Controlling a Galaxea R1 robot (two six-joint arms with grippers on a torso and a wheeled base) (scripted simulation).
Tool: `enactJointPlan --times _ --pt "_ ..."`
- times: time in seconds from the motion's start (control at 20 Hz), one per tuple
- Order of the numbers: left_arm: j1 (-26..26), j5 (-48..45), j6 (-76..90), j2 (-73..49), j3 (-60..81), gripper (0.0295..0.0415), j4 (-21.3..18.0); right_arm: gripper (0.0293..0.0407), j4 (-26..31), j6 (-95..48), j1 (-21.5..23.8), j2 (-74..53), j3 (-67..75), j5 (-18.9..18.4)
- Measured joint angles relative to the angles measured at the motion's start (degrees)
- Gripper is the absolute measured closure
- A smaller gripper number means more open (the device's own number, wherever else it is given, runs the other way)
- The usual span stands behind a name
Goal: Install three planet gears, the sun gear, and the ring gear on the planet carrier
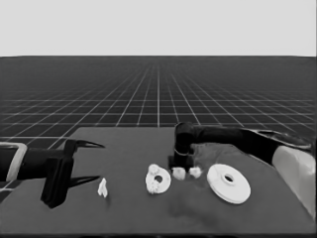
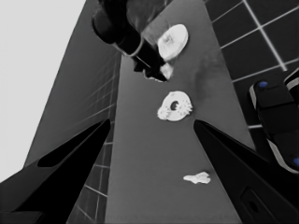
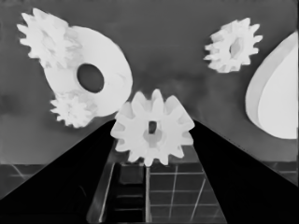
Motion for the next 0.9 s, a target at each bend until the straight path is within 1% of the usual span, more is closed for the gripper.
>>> enactJointPlan --times 0.05,0.15,0.4,0.45,0.5,0.55,0.7,0.9 --pt "0.0 0.0 0.0 0.0 0.0 0.0326 0.0 0.0388 0.3 -1.3 0.2 3.8 -4.8 0.2" --pt "0.0 0.0 0.0 0.0 0.0 0.0326 0.0 0.0388 0.5 -3.0 0.4 7.3 -9.8 0.5" --pt "0.0 0.0 0.0 0.0 0.0 0.0326 0.0 0.0388 0.6 -4.1 0.4 9.0 -12.6 0.7" --pt "0.0 0.0 0.0 0.0 0.0 0.0326 0.0 0.0388 -3.0 -5.2 -3.0 9.5 -14.4 1.7" --pt "0.0 0.0 0.0 0.0 0.0 0.0326 0.0 0.0388 -5.0 -6.1 -5.5 9.9 -15.9 2.4" --pt "0.0 0.0 0.0 0.0 0.0 0.0326 0.0 0.0388 -6.2 -6.7 -6.8 10.2 -17.0 3.0" --pt "0.0 0.0 0.0 0.0 0.0 0.0326 0.0 0.0388 -7.4 -7.4 -8.1 10.6 -18.3 3.7" --pt "0.0 0.0 0.0 0.0 0.0 0.0326 0.0 0.0388 -7.7 -7.6 -8.4 10.7 -18.6 3.8"
